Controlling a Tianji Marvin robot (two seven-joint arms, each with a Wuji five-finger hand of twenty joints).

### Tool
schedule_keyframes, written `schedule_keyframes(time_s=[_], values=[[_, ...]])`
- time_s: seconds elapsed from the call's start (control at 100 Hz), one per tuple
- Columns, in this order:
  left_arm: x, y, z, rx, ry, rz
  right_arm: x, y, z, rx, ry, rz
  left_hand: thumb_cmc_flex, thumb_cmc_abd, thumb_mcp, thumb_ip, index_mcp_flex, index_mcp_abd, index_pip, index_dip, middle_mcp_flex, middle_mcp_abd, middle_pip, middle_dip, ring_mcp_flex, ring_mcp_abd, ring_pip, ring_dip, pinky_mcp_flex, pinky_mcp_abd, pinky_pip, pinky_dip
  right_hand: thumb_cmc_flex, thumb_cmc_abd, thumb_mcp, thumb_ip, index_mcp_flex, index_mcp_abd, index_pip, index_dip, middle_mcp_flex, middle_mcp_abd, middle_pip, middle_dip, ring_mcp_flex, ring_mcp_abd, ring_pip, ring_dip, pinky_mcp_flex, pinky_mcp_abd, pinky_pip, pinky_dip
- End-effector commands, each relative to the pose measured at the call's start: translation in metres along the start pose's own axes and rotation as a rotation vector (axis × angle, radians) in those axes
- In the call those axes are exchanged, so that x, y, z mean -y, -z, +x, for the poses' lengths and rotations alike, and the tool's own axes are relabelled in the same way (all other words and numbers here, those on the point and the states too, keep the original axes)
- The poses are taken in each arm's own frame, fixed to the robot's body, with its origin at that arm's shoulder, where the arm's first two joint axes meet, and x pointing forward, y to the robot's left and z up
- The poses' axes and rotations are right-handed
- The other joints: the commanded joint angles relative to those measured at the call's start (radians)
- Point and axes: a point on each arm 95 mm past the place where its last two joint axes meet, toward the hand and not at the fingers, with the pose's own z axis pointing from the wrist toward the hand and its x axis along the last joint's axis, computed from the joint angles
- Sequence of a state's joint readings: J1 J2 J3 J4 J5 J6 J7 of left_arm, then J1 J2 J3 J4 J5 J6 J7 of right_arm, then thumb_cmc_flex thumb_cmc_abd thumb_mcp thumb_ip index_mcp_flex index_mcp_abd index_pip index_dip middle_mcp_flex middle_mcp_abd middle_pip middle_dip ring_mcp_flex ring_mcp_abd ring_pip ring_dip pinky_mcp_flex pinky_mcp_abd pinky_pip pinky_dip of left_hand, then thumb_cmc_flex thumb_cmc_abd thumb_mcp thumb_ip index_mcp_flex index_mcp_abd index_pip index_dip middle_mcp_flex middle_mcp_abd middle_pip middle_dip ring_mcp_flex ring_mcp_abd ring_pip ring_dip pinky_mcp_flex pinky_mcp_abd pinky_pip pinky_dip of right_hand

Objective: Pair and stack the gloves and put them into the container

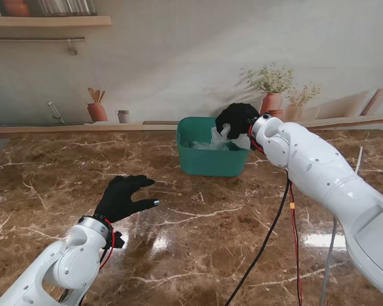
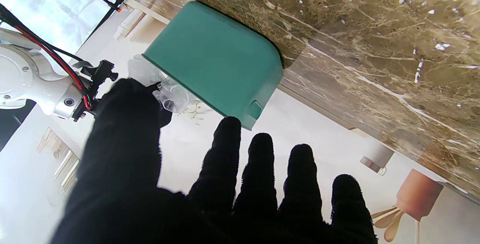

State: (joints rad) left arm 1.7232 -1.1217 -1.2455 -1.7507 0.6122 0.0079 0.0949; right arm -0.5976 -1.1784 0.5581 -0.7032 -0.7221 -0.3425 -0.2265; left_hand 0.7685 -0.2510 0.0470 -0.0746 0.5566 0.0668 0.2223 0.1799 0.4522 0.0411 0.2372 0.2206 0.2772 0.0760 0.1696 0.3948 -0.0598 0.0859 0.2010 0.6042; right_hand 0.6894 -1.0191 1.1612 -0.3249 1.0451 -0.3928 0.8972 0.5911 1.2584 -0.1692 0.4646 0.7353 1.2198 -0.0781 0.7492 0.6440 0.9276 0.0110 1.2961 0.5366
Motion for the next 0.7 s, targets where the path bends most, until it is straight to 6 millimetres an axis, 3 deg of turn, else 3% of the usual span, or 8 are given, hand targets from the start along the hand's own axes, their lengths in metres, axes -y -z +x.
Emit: schedule_keyframes(time_s=[0.0,0.23,0.4,0.69], values=[[-0.002,0.003,-0.001,0.012,-0.002,-0.009,-0.025,-0.011,-0.006,0.007,0.016,-0.032,0.013,0.038,-0.03,0.03,0.011,-0.026,0.002,0.002,-0.023,-0.034,-0.023,-0.014,-0.052,-0.053,-0.044,-0.014,-0.017,-0.02,-0.037,0.018,0.046,0.025,0.007,0.026,-0.008,-0.005,0.033,-0.006,0.024,-0.004,0.014,0.017,0.029,0.011,-0.002,0.023,-0.001,-0.007,0.028,-0.004],[-0.003,0.003,-0.001,0.021,-0.003,-0.016,-0.024,-0.019,-0.012,0.022,0.024,-0.044,0.016,0.039,-0.036,0.03,0.012,-0.027,0.003,0.003,-0.024,-0.034,-0.023,-0.013,-0.051,-0.054,-0.044,-0.014,-0.016,-0.021,-0.041,0.017,0.044,0.038,0.008,0.029,-0.015,-0.003,0.036,-0.013,0.015,-0.005,0.009,0.015,0.012,0.013,-0.011,0.024,-0.016,-0.007,0.021,-0.003],[-0.002,0.002,-0.002,0.024,-0.004,-0.017,-0.021,-0.022,-0.014,0.033,0.023,-0.054,0.02,0.039,-0.039,0.031,0.013,-0.023,0.003,0.002,-0.022,-0.032,-0.021,-0.013,-0.051,-0.053,-0.043,-0.013,-0.015,-0.021,-0.043,0.017,0.033,0.057,0.003,0.032,-0.064,0.017,0.043,-0.078,-0.02,0.004,-0.025,-0.009,-0.026,0.018,-0.064,0.011,-0.055,-0.011,-0.019,-0.002],[-0.003,0.002,-0.002,0.024,-0.001,-0.021,-0.011,-0.025,-0.015,0.048,0.042,-0.051,0.025,0.041,-0.044,0.032,0.014,-0.021,0.002,0.002,-0.022,-0.03,-0.02,-0.012,-0.051,-0.05,-0.042,-0.012,-0.015,-0.02,-0.045,0.016,0.008,0.081,-0.013,0.029,-0.11,0.048,0.04,-0.104,-0.062,0.019,-0.048,-0.021,-0.066,0.02,-0.112,0.001,-0.091,-0.013,-0.061,-0.01]])
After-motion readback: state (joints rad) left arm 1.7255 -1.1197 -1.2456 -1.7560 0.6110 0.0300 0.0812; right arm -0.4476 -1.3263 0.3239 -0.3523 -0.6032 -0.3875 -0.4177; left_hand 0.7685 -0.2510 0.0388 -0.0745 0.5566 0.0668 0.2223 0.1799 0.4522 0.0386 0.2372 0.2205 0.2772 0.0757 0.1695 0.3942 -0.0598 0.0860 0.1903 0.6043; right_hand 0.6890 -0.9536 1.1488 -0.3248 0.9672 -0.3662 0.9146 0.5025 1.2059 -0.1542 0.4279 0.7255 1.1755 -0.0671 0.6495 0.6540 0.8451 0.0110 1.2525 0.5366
